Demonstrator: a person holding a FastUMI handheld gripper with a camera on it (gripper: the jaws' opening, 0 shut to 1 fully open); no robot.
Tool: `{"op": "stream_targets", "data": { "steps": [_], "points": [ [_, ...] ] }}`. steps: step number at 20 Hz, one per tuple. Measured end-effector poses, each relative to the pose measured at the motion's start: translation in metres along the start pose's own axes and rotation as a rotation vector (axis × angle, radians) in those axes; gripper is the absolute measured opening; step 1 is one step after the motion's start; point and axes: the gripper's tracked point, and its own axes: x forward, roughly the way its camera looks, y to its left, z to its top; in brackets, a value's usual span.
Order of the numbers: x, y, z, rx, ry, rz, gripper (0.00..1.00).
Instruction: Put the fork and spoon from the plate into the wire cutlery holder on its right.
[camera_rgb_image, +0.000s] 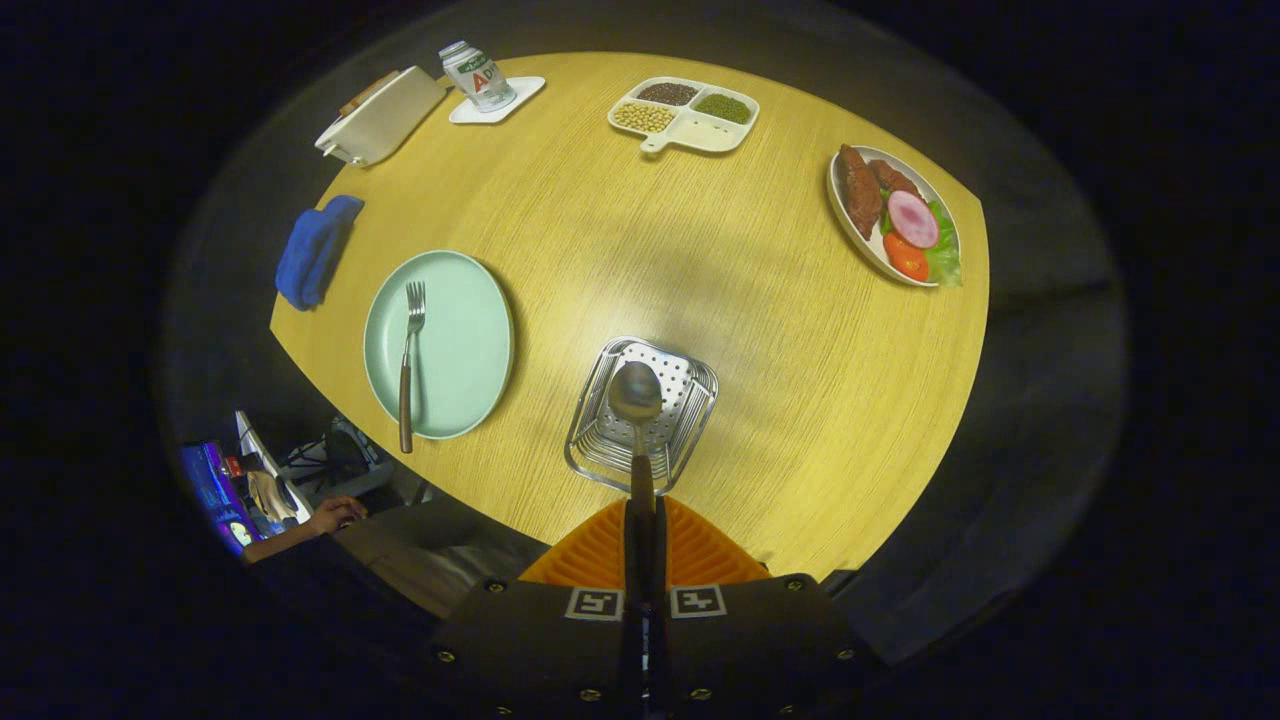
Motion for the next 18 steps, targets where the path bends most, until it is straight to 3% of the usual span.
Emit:
{"op": "stream_targets", "data": {
  "steps": [6,11,18],
  "points": [
    [0.003,0.0,0.015,0.004,-0.02,-0.016,0.04],
    [-0.02,-0.015,0.023,0.04,-0.086,-0.061,0.26],
    [-0.055,0.019,0.02,0.102,-0.178,-0.024,0.27]
  ]
}}
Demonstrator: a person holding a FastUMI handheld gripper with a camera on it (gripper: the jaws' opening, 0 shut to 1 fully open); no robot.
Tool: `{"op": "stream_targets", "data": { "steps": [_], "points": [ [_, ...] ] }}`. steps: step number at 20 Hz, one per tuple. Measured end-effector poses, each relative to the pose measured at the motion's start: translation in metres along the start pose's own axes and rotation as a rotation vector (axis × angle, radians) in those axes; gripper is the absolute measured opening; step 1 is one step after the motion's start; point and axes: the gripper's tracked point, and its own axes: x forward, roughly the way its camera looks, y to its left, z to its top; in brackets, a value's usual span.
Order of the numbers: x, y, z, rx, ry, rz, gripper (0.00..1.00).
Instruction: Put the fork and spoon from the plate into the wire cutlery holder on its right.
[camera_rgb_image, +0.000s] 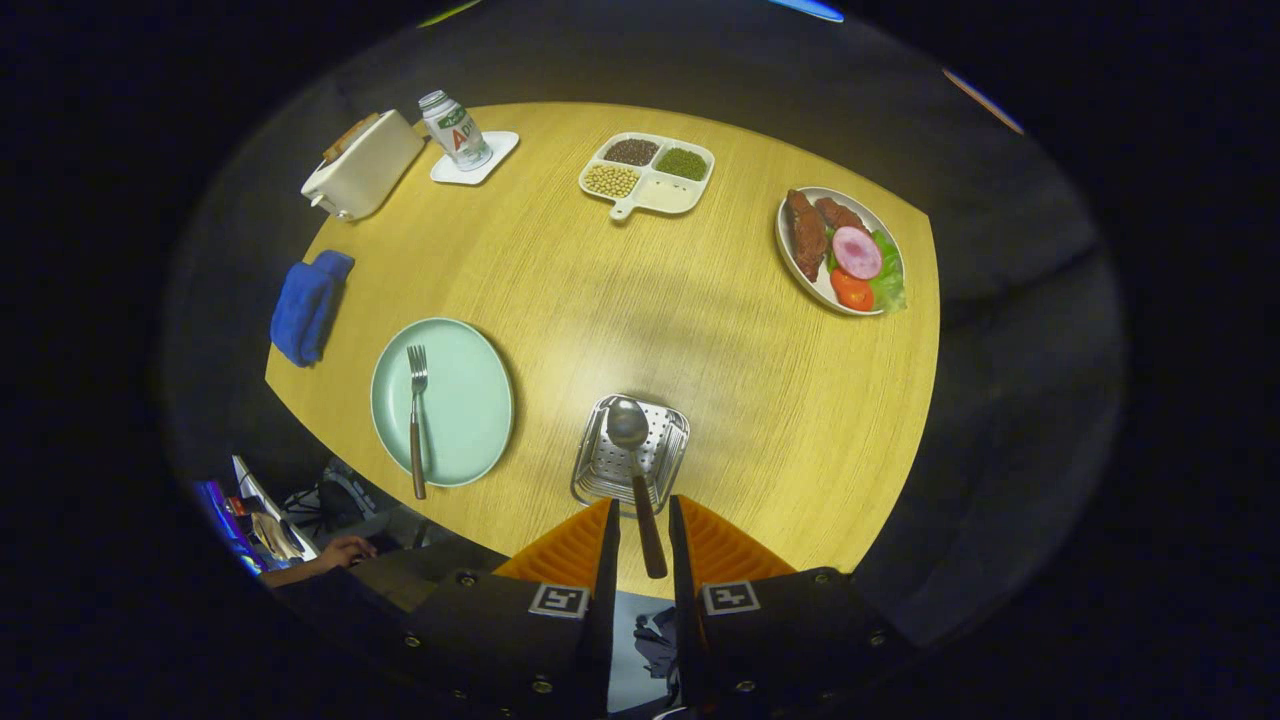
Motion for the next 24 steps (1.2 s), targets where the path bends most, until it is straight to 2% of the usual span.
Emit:
{"op": "stream_targets", "data": {
  "steps": [8,17,24],
  "points": [
    [0.011,0.08,-0.013,-0.099,-0.014,0.081,0.27],
    [0.049,0.162,-0.033,-0.219,0.057,0.163,0.27],
    [0.081,0.2,-0.036,-0.205,0.104,0.214,0.27]
  ]
}}
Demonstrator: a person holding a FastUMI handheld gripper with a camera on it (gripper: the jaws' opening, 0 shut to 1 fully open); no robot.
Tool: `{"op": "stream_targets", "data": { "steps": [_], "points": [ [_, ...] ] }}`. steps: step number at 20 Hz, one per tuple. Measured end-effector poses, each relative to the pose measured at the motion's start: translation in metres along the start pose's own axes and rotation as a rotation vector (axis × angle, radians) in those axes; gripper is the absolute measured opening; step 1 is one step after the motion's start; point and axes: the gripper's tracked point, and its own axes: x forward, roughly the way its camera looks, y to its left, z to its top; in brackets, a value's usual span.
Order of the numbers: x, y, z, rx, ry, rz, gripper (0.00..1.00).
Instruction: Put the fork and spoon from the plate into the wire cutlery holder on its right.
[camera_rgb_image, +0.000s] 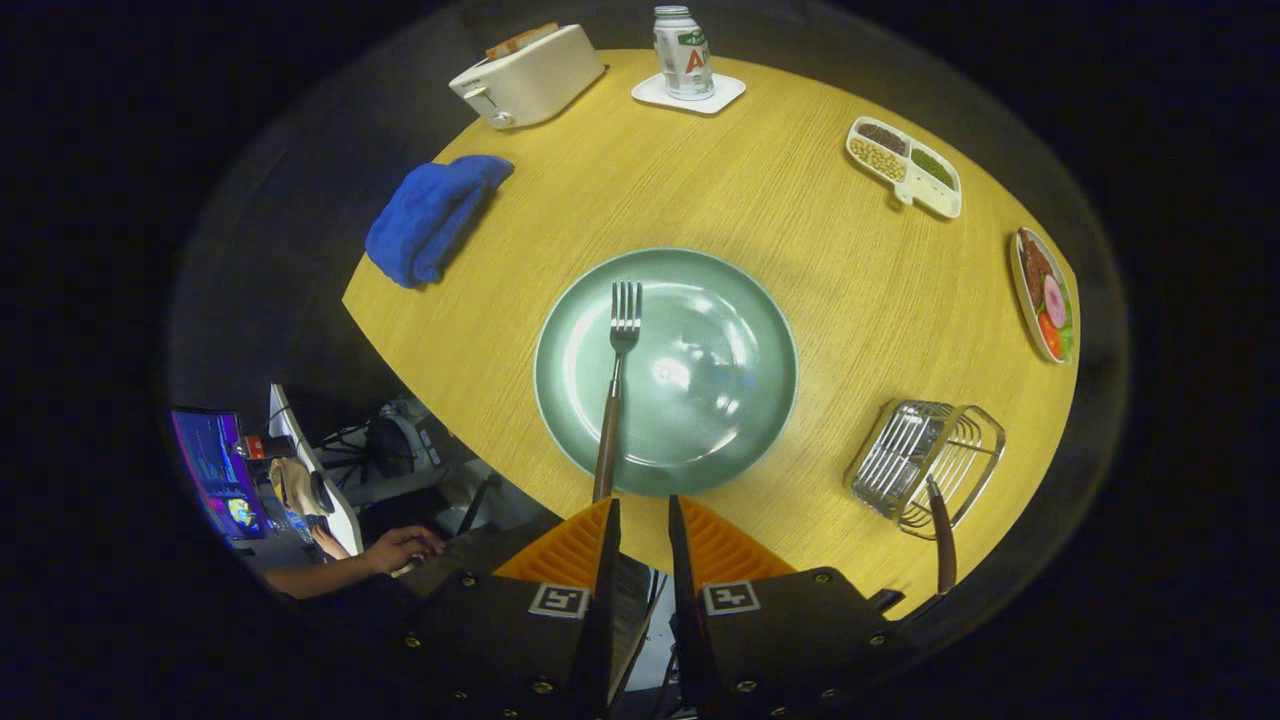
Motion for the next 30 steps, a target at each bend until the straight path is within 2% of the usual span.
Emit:
{"op": "stream_targets", "data": {
  "steps": [9,12,18,22,28,29,30],
  "points": [
    [0.041,0.019,0.011,-0.013,0.015,0.01,0.27],
    [0.06,0.016,0.009,-0.024,0.031,-0.026,0.27],
    [0.086,0.013,0.002,-0.004,0.062,-0.016,0.27],
    [0.092,-0.011,-0.005,-0.035,0.083,-0.077,0.27],
    [0.084,-0.02,-0.008,-0.118,0.093,-0.099,0.27],
    [0.085,-0.023,-0.01,-0.124,0.094,-0.115,0.12],
    [0.085,-0.025,-0.014,-0.126,0.107,-0.121,0.12]
  ]
}}
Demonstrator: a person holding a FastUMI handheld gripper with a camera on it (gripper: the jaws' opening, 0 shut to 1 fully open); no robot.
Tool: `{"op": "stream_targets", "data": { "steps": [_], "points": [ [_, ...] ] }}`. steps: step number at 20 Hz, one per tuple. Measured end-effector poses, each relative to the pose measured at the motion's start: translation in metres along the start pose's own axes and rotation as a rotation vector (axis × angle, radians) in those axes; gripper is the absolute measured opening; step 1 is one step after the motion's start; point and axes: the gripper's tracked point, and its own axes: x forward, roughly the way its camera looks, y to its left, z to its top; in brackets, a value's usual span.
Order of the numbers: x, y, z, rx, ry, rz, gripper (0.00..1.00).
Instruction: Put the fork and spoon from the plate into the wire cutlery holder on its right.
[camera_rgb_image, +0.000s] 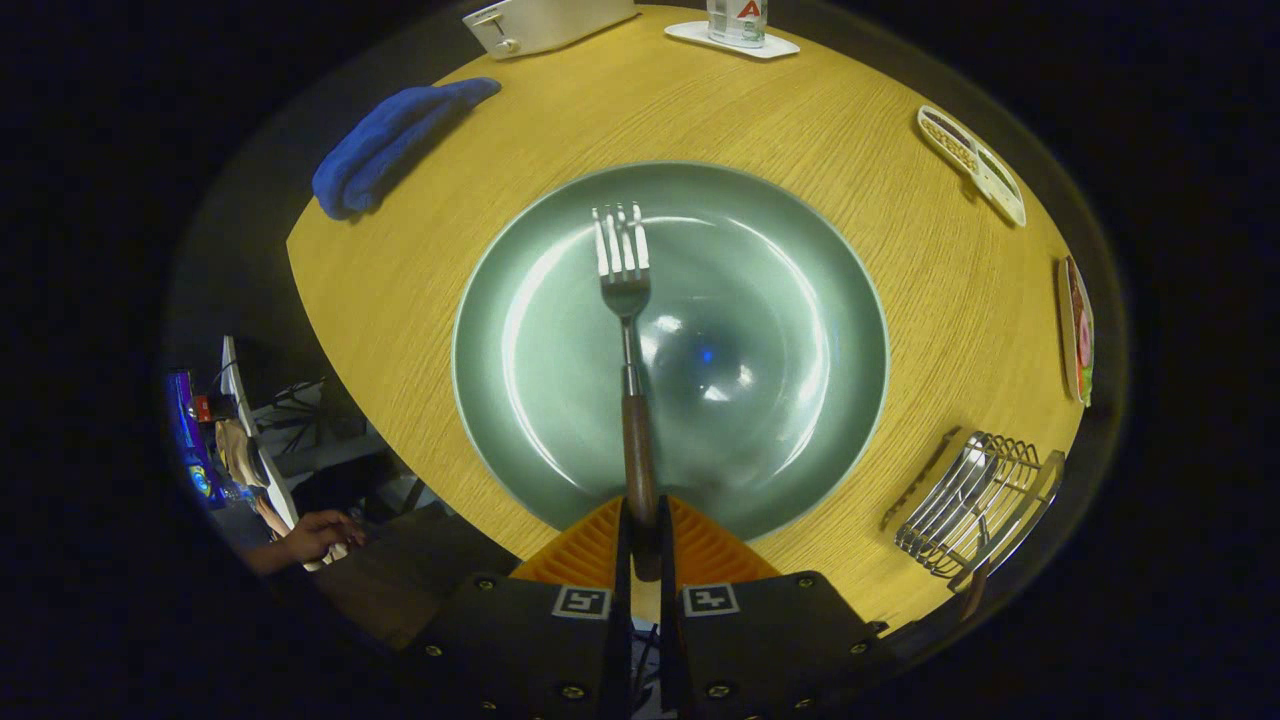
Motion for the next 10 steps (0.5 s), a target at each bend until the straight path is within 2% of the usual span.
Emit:
{"op": "stream_targets", "data": {
  "steps": [2,3,6,10],
  "points": [
    [-0.003,0.005,0.004,0.023,-0.021,0.03,0.12],
    [-0.007,0.004,-0.002,0.015,0.006,0.036,0.03],
    [-0.017,0.001,-0.002,0.016,-0.003,0.044,0.03],
    [-0.05,-0.004,-0.006,0.012,0.02,0.096,0.03]
  ]
}}
